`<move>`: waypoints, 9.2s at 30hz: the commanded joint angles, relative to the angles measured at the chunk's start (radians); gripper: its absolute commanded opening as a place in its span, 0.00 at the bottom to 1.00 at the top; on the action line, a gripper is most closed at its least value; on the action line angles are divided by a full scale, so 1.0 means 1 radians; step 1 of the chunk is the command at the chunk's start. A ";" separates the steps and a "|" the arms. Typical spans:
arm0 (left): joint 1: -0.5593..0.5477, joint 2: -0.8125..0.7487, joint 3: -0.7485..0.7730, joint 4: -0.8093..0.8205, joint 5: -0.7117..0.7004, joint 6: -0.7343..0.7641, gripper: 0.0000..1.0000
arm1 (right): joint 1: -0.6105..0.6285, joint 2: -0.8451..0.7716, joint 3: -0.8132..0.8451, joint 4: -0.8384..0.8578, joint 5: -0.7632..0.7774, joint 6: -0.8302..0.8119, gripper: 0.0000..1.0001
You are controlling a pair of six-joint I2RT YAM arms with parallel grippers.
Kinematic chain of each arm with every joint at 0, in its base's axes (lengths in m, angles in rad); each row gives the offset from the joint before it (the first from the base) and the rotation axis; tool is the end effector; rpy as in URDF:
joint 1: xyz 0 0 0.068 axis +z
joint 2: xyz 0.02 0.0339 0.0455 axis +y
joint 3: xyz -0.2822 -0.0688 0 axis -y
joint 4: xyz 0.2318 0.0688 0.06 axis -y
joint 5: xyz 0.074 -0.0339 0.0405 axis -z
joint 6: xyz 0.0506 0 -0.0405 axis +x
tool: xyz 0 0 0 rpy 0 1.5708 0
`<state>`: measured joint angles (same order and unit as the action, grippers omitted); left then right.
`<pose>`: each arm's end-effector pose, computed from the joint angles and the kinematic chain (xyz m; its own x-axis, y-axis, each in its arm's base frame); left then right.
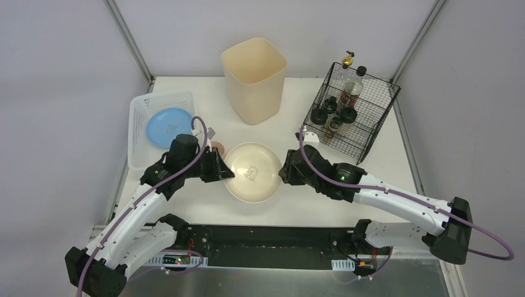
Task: Clear the kitchen counter
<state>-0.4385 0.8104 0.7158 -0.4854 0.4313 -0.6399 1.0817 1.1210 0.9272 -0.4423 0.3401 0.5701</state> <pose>0.1379 -0.0881 0.2901 -0.8174 -0.2158 -0.5342 0.2671 0.6796 -0.6832 0.1249 0.1988 0.3096 -0.6161 -0.0746 -0.7842 -0.4438 0.8553 0.2673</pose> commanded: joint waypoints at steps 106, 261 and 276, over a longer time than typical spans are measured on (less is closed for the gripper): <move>0.866 0.992 0.853 -0.305 -0.220 -0.043 0.58 | 0.006 -0.394 -0.372 0.050 -0.119 0.126 0.53; 0.084 0.405 0.408 -0.190 -0.277 -0.224 0.00 | 0.007 -0.582 -0.468 -0.043 -0.096 0.189 0.53; 0.322 0.431 0.652 -0.361 -0.349 -0.188 0.00 | 0.007 -0.615 -0.483 -0.065 -0.082 0.198 0.54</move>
<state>-0.2016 1.2598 1.3216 -0.8379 0.0502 -0.8375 1.0843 0.5205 0.4316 -0.4988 0.2310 0.7532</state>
